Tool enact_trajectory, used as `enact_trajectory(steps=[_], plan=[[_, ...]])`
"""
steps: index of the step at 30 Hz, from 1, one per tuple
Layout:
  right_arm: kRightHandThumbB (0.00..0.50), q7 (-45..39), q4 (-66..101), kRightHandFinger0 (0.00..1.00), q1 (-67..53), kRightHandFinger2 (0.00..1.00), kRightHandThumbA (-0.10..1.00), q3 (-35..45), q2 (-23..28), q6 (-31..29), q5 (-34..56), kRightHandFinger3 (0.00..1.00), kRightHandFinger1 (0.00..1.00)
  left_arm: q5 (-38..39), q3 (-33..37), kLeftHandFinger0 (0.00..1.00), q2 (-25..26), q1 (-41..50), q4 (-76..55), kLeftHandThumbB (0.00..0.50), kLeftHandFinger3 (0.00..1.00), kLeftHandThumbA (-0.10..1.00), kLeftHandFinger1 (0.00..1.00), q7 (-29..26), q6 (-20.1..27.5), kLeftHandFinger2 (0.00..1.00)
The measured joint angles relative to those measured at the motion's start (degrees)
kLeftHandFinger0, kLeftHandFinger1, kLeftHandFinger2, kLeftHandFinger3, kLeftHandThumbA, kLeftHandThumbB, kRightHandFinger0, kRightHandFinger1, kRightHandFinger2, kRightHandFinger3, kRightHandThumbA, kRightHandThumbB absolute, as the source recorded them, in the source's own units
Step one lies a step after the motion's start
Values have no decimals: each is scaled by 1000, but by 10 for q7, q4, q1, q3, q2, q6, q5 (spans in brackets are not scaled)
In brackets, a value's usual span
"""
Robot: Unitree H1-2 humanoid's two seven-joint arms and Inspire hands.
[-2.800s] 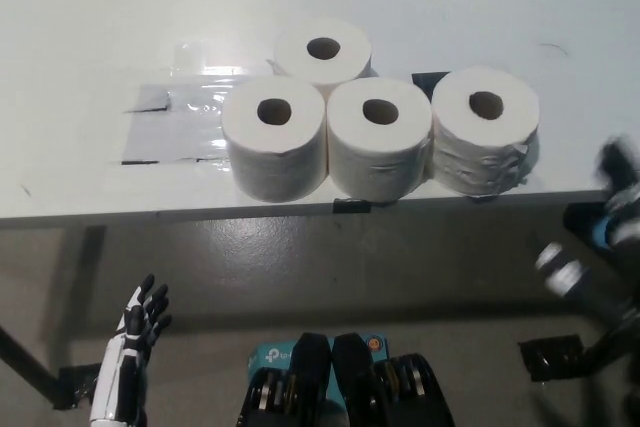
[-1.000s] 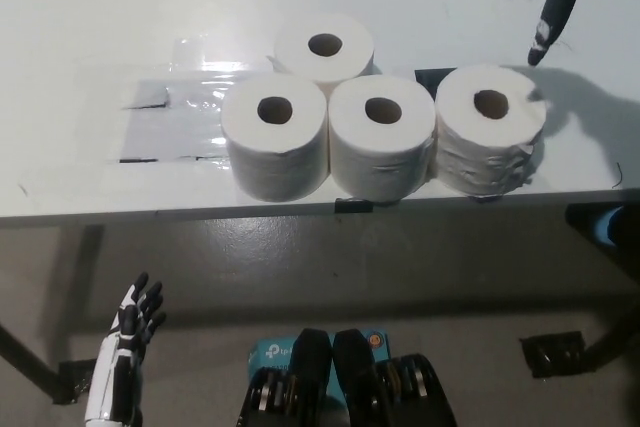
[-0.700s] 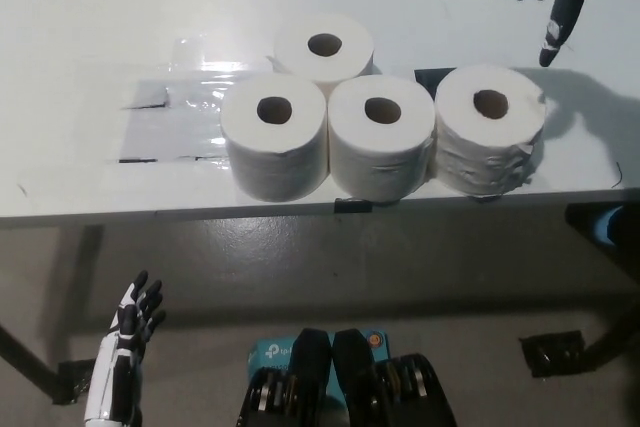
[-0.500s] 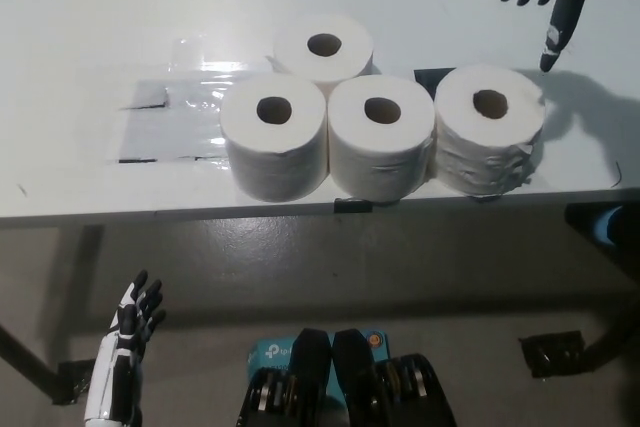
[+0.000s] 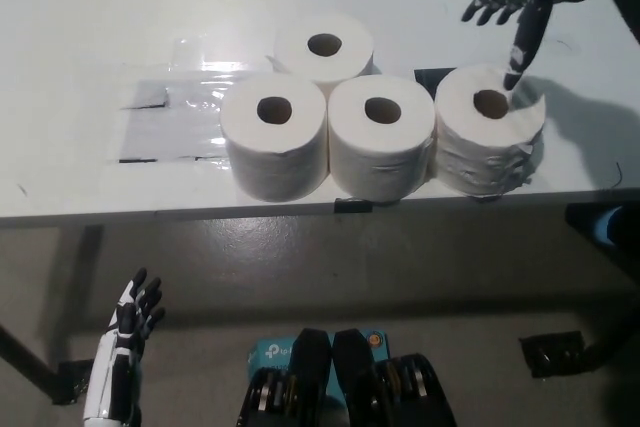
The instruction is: A few rolls of toilet paper are kept infront of the robot and the robot uses its right hand to lift one of the rolls and and places it on top of the other rolls to stack it.
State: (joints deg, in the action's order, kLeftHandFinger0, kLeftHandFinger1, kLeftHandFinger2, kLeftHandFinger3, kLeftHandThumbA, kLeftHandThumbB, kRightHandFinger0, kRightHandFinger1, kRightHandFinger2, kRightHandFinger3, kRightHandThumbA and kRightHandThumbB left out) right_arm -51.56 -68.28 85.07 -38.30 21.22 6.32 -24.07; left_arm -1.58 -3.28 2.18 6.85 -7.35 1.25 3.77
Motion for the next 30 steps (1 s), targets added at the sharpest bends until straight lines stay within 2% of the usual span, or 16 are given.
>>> enact_trajectory(steps=[1, 8, 11, 15, 30], plan=[[341, 1, -3, 1000, 0, 1000, 1000, 3, -2, 0, 0, 1000, 1000, 0, 0, 1000, 0, 0, 0, 75, 1000, 1000, 1000, 0, 0, 1000], [359, 9, -20, 1000, -1, 1000, 1000, 12, -12, 1, -5, 1000, 1000, 0, 0, 1000, 0, 0, 0, 76, 1000, 1000, 1000, 0, 0, 1000], [322, 14, -22, 1000, -1, 1000, 1000, 13, -13, 3, -10, 1000, 1000, 0, 0, 1000, 0, 0, -1, 85, 1000, 1000, 1000, 0, 0, 1000], [302, 19, -26, 1000, -2, 1000, 1000, 12, -14, -4, -19, 1000, 1000, 1, 0, 1000, 0, 0, -1, 107, 1000, 1000, 1000, 0, 0, 1000], [303, 44, -42, 1000, -17, 1000, 1000, 18, -14, -41, -37, 1000, 1000, 0, 1, 1000, 0, 1, -1, 156, 1000, 1000, 1000, 1, 1, 1000]])
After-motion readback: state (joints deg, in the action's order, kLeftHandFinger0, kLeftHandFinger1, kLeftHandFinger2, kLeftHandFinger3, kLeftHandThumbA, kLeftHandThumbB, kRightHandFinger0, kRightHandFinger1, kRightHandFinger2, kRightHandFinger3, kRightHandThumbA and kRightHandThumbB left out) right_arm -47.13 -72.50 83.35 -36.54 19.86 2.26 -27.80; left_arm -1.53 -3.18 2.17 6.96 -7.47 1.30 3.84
